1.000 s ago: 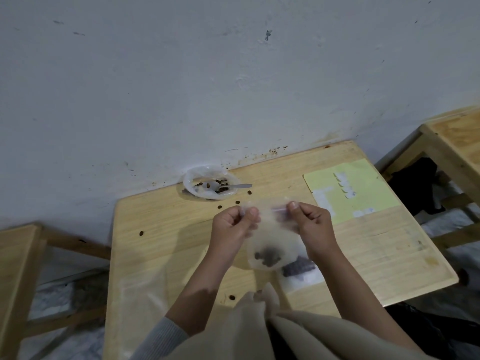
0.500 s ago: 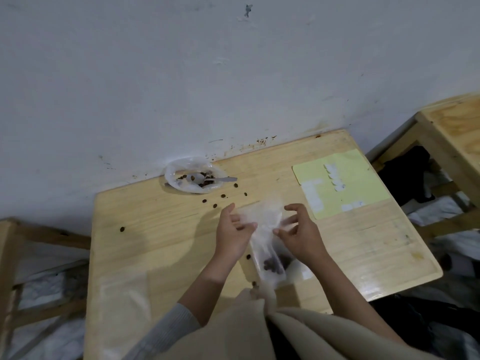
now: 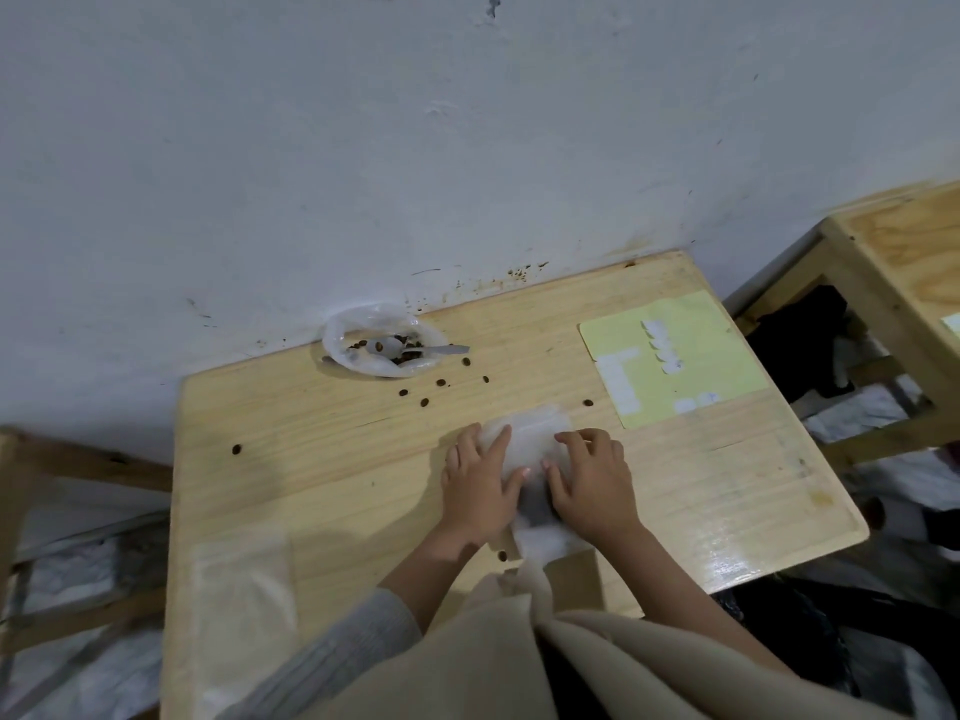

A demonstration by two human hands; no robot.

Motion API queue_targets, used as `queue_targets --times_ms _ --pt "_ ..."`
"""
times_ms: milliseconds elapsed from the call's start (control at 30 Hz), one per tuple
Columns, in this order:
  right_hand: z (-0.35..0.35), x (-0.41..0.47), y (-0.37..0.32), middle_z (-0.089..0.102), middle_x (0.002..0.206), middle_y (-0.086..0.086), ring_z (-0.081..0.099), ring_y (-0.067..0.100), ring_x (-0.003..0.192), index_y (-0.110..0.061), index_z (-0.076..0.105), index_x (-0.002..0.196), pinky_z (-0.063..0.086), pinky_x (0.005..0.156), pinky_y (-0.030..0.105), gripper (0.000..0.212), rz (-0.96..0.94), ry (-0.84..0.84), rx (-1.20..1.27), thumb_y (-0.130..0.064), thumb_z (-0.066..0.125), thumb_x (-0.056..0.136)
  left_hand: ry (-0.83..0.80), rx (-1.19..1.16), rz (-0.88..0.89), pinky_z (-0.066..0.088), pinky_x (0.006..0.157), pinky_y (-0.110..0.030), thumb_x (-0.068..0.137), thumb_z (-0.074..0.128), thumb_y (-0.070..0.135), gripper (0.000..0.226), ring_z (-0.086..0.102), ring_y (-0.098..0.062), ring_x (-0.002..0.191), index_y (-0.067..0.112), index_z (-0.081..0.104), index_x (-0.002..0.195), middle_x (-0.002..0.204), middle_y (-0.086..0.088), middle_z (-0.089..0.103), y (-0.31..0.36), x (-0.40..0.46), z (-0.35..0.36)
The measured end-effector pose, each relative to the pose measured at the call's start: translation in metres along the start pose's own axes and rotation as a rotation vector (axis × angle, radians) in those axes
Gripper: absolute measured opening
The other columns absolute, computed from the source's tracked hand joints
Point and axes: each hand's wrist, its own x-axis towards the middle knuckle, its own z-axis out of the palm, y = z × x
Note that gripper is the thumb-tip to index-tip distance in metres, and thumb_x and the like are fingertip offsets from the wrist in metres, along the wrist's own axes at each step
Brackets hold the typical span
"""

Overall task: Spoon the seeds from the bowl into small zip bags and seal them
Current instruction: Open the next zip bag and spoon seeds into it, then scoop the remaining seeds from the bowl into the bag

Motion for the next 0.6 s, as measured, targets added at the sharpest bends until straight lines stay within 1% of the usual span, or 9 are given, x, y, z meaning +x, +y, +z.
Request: queue_targets --times_ms 67,100,200,233,300,400,467,533,600 --pt "-0.002 0.000 -0.001 0.060 0.105 0.017 0.057 0.038 0.088 -0.013 0.063 0.107 0.051 0.065 0.042 0.050 -0.007 -0.014 -0.051 -0.048 0.038 0.081 -0.012 -0.047 0.021 0.022 0.112 -0.042 0.095 0.043 0.049 0.058 0.014 -0.030 0.139 0.033 0.026 0.148 0.154 -0.007 0.010 -0.001 -0.002 -0.004" --pt "-0.004 0.000 -0.002 0.060 0.106 0.018 0.057 0.040 0.089 -0.012 0.064 0.108 0.051 0.067 0.044 0.050 -0.005 -0.026 -0.066 -0.048 0.039 0.082 -0.012 -0.083 0.034 0.022 0.113 -0.042 0.095 0.044 0.048 0.058 0.013 -0.030 0.140 0.032 0.026 0.148 0.155 -0.006 0.008 -0.001 -0.003 -0.006" --pt "-0.014 -0.001 -0.010 0.056 0.118 0.023 0.053 0.045 0.102 -0.011 0.063 0.115 0.046 0.080 0.050 0.041 0.025 -0.016 -0.081 -0.039 0.055 0.086 0.009 -0.185 0.065 0.022 0.113 -0.040 0.095 0.047 0.046 0.059 0.011 -0.027 0.141 0.028 0.028 0.148 0.155 -0.005 0.007 -0.005 -0.014 -0.016" --pt "-0.016 -0.002 -0.015 0.055 0.120 0.024 0.051 0.045 0.105 -0.011 0.063 0.116 0.045 0.083 0.052 0.039 0.023 0.007 -0.085 -0.035 0.061 0.086 0.021 -0.210 0.070 0.023 0.112 -0.039 0.095 0.047 0.045 0.059 0.011 -0.026 0.141 0.027 0.028 0.148 0.155 -0.003 0.007 -0.008 -0.020 -0.020" --pt "-0.021 -0.004 -0.029 0.056 0.120 0.024 0.052 0.046 0.105 -0.009 0.064 0.114 0.045 0.083 0.052 0.036 -0.007 0.063 -0.077 -0.030 0.065 0.085 0.044 -0.255 0.072 0.024 0.112 -0.038 0.095 0.047 0.045 0.059 0.010 -0.023 0.140 0.028 0.028 0.148 0.155 -0.001 0.008 -0.018 -0.033 -0.028" --pt "-0.020 -0.010 -0.061 0.059 0.116 0.020 0.053 0.043 0.103 -0.006 0.066 0.110 0.047 0.082 0.050 0.030 -0.077 0.107 0.010 -0.023 0.066 0.085 0.102 -0.302 0.038 0.025 0.110 -0.038 0.095 0.049 0.041 0.056 0.011 -0.023 0.140 0.026 0.032 0.146 0.154 0.000 0.012 -0.042 -0.053 -0.044" --pt "-0.012 -0.019 -0.089 0.060 0.111 0.018 0.054 0.040 0.101 -0.006 0.067 0.108 0.047 0.082 0.046 0.026 -0.136 0.097 0.099 -0.019 0.065 0.085 0.149 -0.319 -0.008 0.024 0.110 -0.035 0.095 0.052 0.038 0.053 0.014 -0.022 0.139 0.025 0.037 0.143 0.152 -0.002 0.017 -0.064 -0.068 -0.056" --pt "0.003 -0.033 -0.120 0.060 0.110 0.013 0.054 0.033 0.102 -0.009 0.066 0.110 0.046 0.085 0.041 0.025 -0.180 0.032 0.185 -0.019 0.061 0.088 0.207 -0.304 -0.081 0.024 0.111 -0.037 0.093 0.055 0.037 0.052 0.018 -0.024 0.138 0.023 0.041 0.141 0.150 -0.003 0.022 -0.091 -0.081 -0.067" --pt "0.023 -0.050 -0.150 0.060 0.110 0.009 0.055 0.027 0.105 -0.010 0.065 0.113 0.045 0.086 0.036 0.027 -0.190 -0.068 0.259 -0.020 0.058 0.089 0.263 -0.273 -0.177 0.025 0.111 -0.038 0.093 0.055 0.036 0.052 0.022 -0.026 0.136 0.019 0.043 0.140 0.149 -0.004 0.026 -0.122 -0.096 -0.078"
